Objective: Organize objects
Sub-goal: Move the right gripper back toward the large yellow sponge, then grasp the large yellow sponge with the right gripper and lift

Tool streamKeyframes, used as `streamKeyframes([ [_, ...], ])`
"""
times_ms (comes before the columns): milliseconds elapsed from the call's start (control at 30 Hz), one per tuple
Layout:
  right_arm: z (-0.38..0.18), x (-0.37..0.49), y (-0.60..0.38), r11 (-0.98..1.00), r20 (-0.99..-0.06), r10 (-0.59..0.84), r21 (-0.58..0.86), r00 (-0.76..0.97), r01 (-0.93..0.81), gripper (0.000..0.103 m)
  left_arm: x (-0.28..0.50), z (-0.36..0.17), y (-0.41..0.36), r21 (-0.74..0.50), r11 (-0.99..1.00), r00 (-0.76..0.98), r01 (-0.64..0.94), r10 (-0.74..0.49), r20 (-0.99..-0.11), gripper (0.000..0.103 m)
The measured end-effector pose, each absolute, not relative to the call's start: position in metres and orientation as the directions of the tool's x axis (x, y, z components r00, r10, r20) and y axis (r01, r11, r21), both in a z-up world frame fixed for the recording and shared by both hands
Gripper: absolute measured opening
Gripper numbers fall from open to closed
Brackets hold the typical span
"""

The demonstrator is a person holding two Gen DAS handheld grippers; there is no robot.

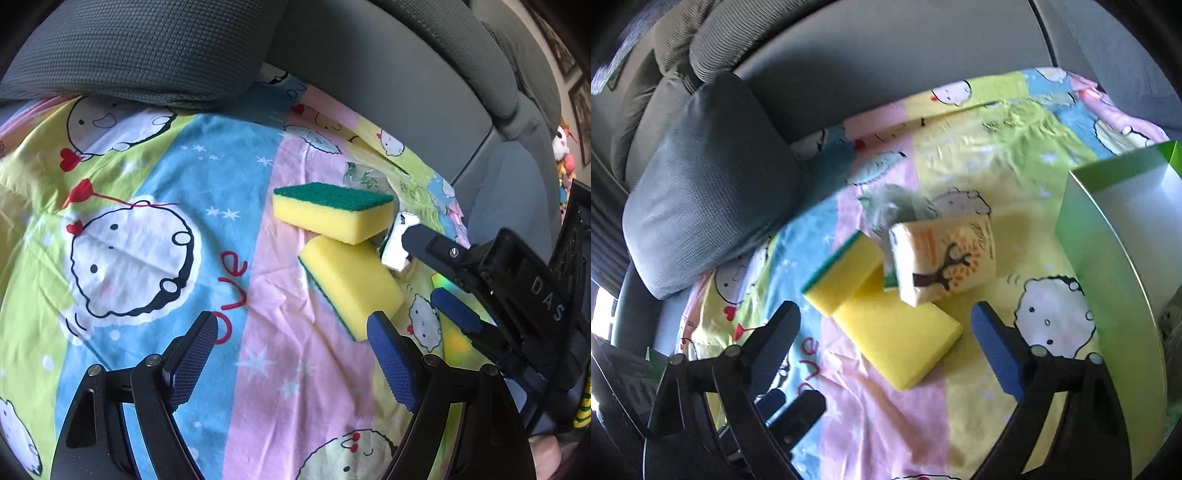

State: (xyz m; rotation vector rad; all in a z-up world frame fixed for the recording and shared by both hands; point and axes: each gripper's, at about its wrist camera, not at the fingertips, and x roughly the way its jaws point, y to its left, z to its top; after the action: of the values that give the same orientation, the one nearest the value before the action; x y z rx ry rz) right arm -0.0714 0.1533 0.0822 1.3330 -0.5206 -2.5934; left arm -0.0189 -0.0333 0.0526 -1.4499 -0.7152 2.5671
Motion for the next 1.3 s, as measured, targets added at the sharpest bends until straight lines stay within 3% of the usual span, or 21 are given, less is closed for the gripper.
streamKeyframes([
  [300,0.073,-0.071,0.167,-0.91,-0.766,-0.332,0.413,-0.55,-0.026,0.084,-0.02,0.048,-0.04,-0.501,-0.849,-0.538,0.169,0.347,-0.768,0.083],
  [467,0.067,-0.072,0.169,-0.874,-0.766,-0.416,0.486,-0.49,-0.019,0.077,-0.024,0.04,-0.039,-0.529,-0.829,-0.518,0.181,0.377,-0.768,0.083],
  [833,0.059,-0.093,0.163,-0.906,-0.779,-0.376,0.424,-0.503,0.02,0.075,-0.028,0.036,-0.035,-0.588,-0.793,-0.525,0.159,0.436,-0.731,0.083],
  [967,0.045,-0.103,0.159,-0.889,-0.786,-0.429,0.456,-0.445,0.051,0.062,-0.031,0.033,-0.037,-0.586,-0.792,-0.525,0.173,0.429,-0.735,0.083],
  [1067,0.04,-0.103,0.159,-0.86,-0.772,-0.473,0.508,-0.425,0.035,0.061,-0.034,0.031,-0.037,-0.596,-0.787,-0.523,0.159,0.445,-0.727,0.083],
  [1300,0.04,-0.094,0.155,-0.814,-0.755,-0.555,0.58,-0.349,0.04,0.045,-0.038,0.029,-0.035,-0.609,-0.785,-0.502,0.113,0.484,-0.717,0.083],
])
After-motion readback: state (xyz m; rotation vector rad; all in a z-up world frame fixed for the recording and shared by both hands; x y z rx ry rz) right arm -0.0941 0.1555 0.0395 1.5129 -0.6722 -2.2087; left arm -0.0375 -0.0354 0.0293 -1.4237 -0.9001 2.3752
